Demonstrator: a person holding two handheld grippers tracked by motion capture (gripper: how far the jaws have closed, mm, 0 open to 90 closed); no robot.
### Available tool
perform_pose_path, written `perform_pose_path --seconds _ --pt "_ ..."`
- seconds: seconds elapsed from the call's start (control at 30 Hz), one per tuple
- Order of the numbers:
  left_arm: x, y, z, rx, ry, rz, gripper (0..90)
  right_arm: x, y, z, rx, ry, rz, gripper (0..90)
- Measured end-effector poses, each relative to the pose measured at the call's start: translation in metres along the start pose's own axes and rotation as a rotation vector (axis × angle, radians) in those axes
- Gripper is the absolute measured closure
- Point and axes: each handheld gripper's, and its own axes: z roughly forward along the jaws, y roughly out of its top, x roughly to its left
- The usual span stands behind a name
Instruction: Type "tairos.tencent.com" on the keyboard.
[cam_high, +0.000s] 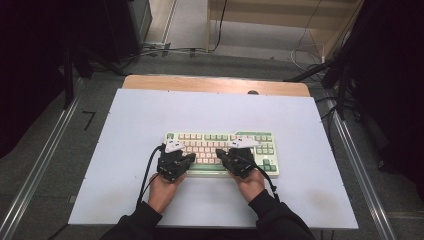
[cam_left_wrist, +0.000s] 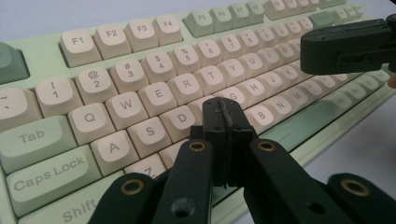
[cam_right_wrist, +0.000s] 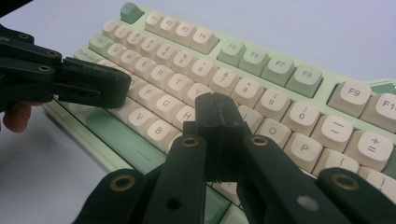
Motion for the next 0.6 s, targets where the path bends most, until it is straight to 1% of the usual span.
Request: perform_pose_path --seconds 0.13,0.23,0.27,0.47,0.6 --pt "-0.0009 -0.0010 0.0009 0.005 0.001 0.002 90.0 0.0001 0.0001 -0.0003 0.000 0.000 0.002 87.9" --pt "-0.0020 -0.0020 0.0022 0.009 0.009 0.016 90.0 0.0003 -0.0001 -0.0001 0.000 0.001 -0.001 87.9" --pt "-0.0020 -0.0027 0.0032 0.018 0.011 0.021 90.0 0.0005 -0.0002 0.0001 0.001 0.000 -0.001 88.0" --pt "-0.0017 -0.0020 0.0016 0.005 0.007 0.010 90.0 0.0006 0.0001 -0.0009 -0.003 0.002 0.001 87.9" --pt "-0.0009 0.0004 -0.0014 -0.016 0.005 0.008 90.0 0.0005 0.0003 -0.0011 -0.003 0.003 0.002 88.0"
